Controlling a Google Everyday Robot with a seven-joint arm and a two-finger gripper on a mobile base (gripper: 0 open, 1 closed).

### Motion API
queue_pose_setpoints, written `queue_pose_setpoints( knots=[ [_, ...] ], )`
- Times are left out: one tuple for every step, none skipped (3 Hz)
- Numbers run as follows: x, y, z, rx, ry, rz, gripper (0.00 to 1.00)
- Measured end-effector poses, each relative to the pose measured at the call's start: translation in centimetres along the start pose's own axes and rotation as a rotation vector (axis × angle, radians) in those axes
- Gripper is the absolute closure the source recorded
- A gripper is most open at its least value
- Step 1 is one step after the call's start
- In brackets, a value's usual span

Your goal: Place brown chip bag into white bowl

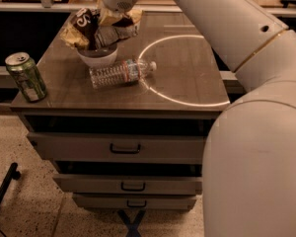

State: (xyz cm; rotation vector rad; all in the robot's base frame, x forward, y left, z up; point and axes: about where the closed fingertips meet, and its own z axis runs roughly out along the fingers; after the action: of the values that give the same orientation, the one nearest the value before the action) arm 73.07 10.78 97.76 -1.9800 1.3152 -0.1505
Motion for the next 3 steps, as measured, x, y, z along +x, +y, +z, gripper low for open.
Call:
queue_pose_setpoints(
  knots=[
    [-0.08, 0.11, 0.26, -0.004, -0.001, -0.001, 0.39],
    [-0.15, 0.22, 0.52, -0.008, -0.002, -0.002, 0.17],
    [-0.23, 0.33, 0.78, -0.012, -0.004, -0.003, 0.00]
  ],
)
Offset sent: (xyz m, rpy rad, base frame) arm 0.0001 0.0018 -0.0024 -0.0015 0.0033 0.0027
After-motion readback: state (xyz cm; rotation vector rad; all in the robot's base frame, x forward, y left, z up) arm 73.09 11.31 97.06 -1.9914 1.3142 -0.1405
